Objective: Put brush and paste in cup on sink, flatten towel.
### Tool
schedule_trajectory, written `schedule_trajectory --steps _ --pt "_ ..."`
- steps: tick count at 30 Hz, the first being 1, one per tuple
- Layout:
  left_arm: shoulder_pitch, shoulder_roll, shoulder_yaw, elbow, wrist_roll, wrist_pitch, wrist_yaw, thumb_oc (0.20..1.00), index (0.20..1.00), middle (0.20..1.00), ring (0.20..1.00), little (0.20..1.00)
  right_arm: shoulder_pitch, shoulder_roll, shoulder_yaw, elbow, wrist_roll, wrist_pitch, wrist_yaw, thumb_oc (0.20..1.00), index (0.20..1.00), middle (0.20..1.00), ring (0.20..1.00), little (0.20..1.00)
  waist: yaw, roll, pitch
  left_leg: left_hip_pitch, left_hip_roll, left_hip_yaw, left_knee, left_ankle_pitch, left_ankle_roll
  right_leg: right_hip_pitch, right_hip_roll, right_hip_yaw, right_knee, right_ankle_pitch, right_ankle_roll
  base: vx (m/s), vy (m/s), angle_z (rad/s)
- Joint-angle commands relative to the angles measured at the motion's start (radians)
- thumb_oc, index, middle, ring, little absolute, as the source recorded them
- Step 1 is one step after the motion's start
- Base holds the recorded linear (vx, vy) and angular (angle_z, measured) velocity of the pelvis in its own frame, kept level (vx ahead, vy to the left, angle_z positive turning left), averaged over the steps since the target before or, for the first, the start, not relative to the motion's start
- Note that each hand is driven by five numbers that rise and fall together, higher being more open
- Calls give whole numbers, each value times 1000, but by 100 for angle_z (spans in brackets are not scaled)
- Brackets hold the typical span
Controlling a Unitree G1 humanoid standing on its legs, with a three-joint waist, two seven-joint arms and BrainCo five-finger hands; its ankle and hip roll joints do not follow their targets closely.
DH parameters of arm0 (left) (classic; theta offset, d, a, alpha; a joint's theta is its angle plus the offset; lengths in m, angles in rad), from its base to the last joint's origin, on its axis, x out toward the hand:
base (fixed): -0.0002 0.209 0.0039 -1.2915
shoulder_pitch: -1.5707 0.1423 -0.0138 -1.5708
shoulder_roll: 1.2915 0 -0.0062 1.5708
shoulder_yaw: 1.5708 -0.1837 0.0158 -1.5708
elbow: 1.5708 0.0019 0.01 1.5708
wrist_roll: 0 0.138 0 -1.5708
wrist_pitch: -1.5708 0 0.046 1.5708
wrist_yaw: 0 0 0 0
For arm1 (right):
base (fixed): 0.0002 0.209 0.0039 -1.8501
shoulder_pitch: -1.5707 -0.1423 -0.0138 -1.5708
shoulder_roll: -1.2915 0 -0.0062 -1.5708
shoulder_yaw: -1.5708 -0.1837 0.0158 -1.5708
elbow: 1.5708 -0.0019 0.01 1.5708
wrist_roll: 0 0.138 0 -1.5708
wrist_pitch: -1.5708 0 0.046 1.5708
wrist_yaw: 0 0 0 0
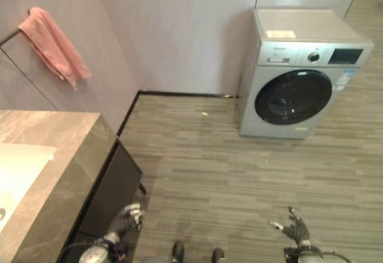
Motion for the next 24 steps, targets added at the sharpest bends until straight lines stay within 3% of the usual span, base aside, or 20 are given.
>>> schedule_trajectory --steps 1,3,10,13,17,19,24 --pt "-182 -49 -62 246 332 -3 117 1000 1000 1000 1000 1000 -163 27 84 273 101 47 64 1000 1000 1000 1000 1000 -28 13 -23 144 -19 27 -57 34 58 33 -21 75 46 3 132 119 127 -20" --pt "-194 -35 -95 280 436 -8 139 1000 1000 1000 1000 1000 -186 35 102 322 60 50 53 1000 1000 1000 1000 1000 -32 21 -37 172 -21 56 -86 27 63 26 -27 82 45 13 141 85 111 -42" --pt "-168 -51 46 402 320 3 175 1000 1000 1000 1000 1000 -168 60 81 303 81 47 52 1000 1000 1000 1000 1000 -36 17 -31 209 -32 77 -79 -12 93 6 -43 86 131 -1 155 28 89 -36" --pt "-184 -69 36 425 330 6 184 1000 1000 1000 1000 1000 -186 70 100 280 81 42 48 1000 1000 1000 1000 1000 -41 14 -9 207 -29 89 -25 -46 103 -50 -37 79 240 -1 165 -36 41 -14" --pt "-206 -67 23 347 298 -6 204 1000 1000 1000 1000 1000 -178 51 135 150 87 23 32 1000 1000 1000 1000 1000 -38 -4 14 152 -42 68 102 -70 98 -55 -26 70 199 -37 129 -96 -25 -13" --pt "-216 -67 19 299 265 -15 223 1000 1000 1000 1000 1000 -178 42 144 97 91 15 23 1000 1000 1000 1000 1000 -27 -12 37 101 -32 67 204 -87 89 -75 -19 66 272 -75 104 -154 -70 37" --pt "-248 -71 7 165 185 -28 258 1000 1000 1000 1000 1000 -182 10 114 -7 95 -8 -40 1000 1000 1000 1000 1000 -26 -25 115 19 -9 52 425 -203 105 -130 -36 23 469 -170 74 -108 -71 22"
